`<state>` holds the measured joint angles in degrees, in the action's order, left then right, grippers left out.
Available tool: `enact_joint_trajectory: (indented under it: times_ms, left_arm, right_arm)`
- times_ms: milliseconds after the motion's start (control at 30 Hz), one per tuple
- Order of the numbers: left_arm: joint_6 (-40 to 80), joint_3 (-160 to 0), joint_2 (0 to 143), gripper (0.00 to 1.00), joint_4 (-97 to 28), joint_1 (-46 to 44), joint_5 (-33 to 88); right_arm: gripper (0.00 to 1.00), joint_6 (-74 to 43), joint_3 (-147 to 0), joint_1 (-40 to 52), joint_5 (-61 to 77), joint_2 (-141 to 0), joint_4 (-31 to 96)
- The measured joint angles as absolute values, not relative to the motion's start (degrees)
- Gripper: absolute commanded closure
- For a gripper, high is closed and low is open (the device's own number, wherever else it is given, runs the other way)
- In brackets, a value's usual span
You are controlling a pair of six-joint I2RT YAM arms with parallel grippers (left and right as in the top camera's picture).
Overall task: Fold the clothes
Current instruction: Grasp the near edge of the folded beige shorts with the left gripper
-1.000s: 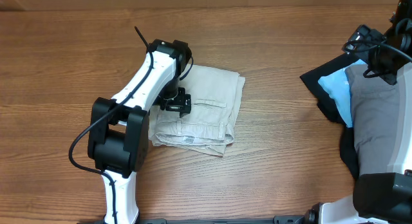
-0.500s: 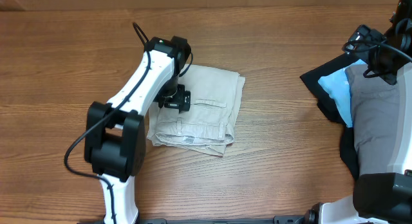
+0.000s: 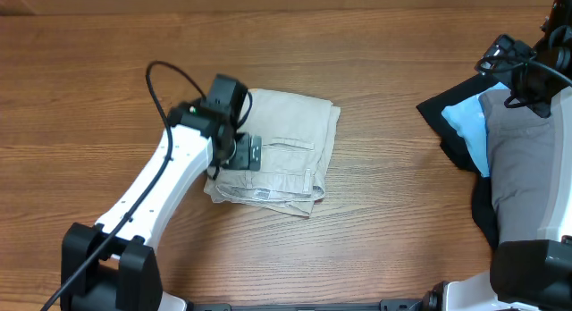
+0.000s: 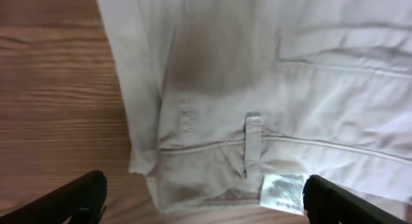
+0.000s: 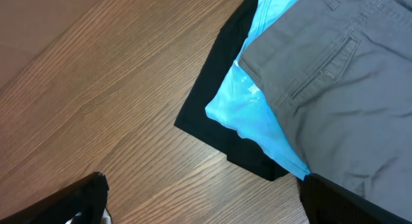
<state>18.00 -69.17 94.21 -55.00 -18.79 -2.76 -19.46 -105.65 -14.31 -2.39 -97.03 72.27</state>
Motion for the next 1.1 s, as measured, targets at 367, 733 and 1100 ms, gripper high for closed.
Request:
enact_joint_trajectory:
  times_ms: [367,733,1100]
  left_arm:
    - [19.70,-60.12,94.89,0.00,-42.94,-14.46,-3.40]
    - [14.68,-56.23,94.96,0.00,-38.13,-13.02,3.18]
    - [9.96,-57.30,94.96,0.00,-40.03,-13.04,4.45]
  right_arm:
    - [0.00,-19.46,-105.65,-14.31,-2.37,-97.03,72.25]
    - [0.00,-19.46,-105.65,-14.31,-2.37,-97.03,72.25]
    - [0.00,-19.46,-105.65,-14.31,-2.39,-97.03,72.29]
